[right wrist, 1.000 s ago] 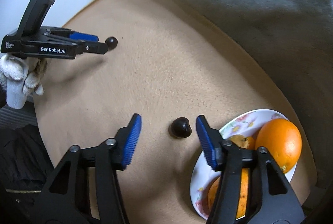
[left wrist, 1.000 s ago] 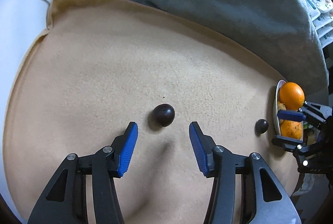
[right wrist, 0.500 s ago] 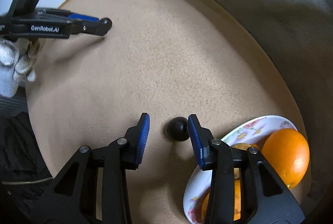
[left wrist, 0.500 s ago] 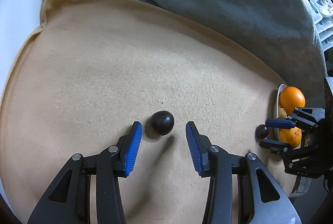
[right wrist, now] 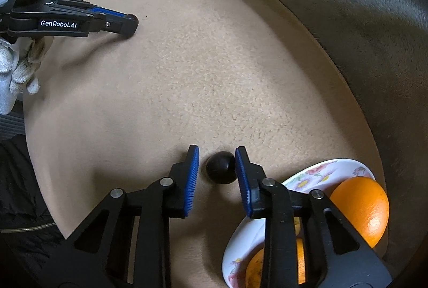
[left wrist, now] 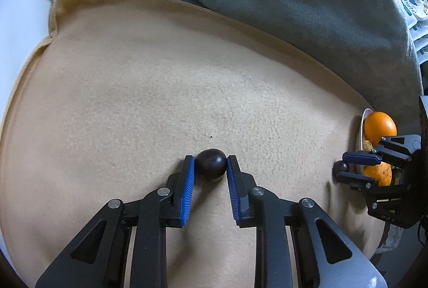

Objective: Organize fruits
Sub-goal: 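Carry both dark plums in the grippers over to the white plate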

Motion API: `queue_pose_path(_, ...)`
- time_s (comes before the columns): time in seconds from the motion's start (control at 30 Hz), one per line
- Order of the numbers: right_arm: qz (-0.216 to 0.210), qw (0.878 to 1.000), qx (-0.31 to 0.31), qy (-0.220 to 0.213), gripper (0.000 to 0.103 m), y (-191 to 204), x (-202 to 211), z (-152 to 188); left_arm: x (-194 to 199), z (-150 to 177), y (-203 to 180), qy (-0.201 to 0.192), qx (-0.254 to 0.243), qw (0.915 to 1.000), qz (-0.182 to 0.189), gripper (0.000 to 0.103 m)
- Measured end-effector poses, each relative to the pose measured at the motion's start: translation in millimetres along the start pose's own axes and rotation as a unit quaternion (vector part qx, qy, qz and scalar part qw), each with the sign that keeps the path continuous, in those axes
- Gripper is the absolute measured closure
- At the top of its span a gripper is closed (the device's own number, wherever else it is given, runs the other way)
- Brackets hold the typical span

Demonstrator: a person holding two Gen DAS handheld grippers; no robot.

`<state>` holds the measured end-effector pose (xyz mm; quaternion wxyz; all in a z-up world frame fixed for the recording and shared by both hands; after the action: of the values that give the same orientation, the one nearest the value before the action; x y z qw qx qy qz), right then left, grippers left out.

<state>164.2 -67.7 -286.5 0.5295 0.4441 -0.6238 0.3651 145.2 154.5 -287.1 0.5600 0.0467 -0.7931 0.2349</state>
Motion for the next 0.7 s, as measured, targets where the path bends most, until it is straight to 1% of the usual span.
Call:
queue_pose_path(0.07,-0.001,1.0,-0.003,-0.003,0.083,-1,0,-4,1,1,2,-0.001,-0.002,1.0,-0.002,0.081)
queue_pose_path(0.13,-0.005,1.0,-0.011,-0.006,0.084,-3,1,-4,1,1,1,-0.002,-0.005,1.0,-0.004,0.081)
queue_pose_path(0.37,-0.023,0.999,-0.03,-0.008,0.084,-10,5,-2,3,2,3,-0.003,-0.008,0.9999,-0.005,0.081)
queue_pose_path(0.53,-0.026,0.999,-0.023,0.001,0.083,-16,10,2,2,4,2,-0.004,-0.007,1.0,-0.004,0.081)
queue_pose_path(0.6,-0.028,0.999,-0.024,0.003,0.083,-16,3,5,0,4,1,-0.004,-0.006,1.0,-0.004,0.081)
queue_pose_path(0.7,-0.029,0.999,-0.022,0.006,0.083,-17,3,4,1,3,1,-0.004,-0.008,0.9999,-0.005,0.081)
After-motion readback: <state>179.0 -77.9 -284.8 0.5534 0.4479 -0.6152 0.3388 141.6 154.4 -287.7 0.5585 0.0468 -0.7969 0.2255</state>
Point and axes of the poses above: each gripper's, at about its wrist camera, not at the fingertips, and x roughly against the way its jaws point, y to its left, z to its underside, the point moved 4 cm from there along -x, roughly the way its jaws point, and after that the axes turned 5 degrees about x, right-handed, at the moved point
